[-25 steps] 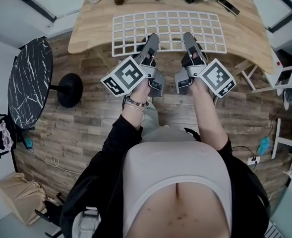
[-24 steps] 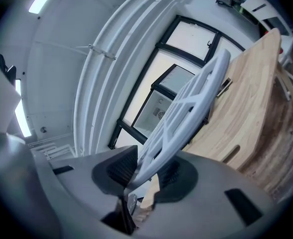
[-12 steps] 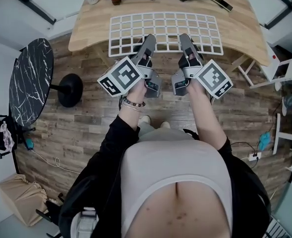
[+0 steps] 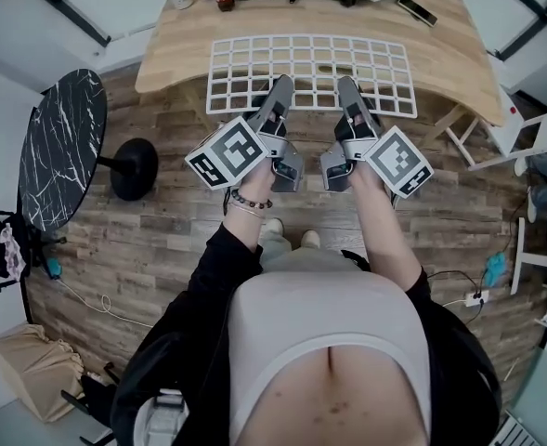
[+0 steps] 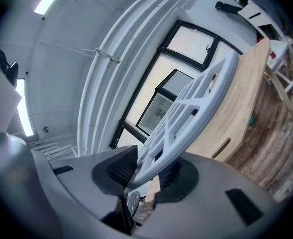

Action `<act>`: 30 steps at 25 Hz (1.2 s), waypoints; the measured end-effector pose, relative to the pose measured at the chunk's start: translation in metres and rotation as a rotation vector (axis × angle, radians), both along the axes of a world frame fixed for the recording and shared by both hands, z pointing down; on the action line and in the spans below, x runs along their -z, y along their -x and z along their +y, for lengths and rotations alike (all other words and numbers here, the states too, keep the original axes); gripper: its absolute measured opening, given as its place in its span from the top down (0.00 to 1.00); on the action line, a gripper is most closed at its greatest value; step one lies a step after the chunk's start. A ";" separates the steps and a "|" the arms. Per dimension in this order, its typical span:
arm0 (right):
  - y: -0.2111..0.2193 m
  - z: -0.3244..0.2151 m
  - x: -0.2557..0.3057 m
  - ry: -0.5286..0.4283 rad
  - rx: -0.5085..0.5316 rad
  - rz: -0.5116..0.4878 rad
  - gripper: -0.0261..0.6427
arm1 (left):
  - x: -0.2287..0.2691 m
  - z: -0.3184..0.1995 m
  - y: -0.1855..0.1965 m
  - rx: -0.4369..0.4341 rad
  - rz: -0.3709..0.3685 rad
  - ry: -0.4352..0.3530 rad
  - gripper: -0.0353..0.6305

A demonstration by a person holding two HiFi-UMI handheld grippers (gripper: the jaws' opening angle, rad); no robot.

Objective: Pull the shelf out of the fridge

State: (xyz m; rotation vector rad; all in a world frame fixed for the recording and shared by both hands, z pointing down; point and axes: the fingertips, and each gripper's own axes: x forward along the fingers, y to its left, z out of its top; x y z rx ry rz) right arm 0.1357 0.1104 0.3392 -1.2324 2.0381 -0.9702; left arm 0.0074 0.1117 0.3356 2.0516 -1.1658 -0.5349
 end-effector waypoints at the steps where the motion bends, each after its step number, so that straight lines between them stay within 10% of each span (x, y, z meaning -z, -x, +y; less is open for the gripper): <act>1: -0.001 0.003 0.000 -0.001 0.002 0.001 0.78 | -0.001 0.003 -0.001 0.002 0.004 0.000 0.76; 30: 0.097 0.152 -0.004 0.006 -0.087 0.018 0.78 | -0.005 0.140 0.098 -0.095 0.010 -0.006 0.76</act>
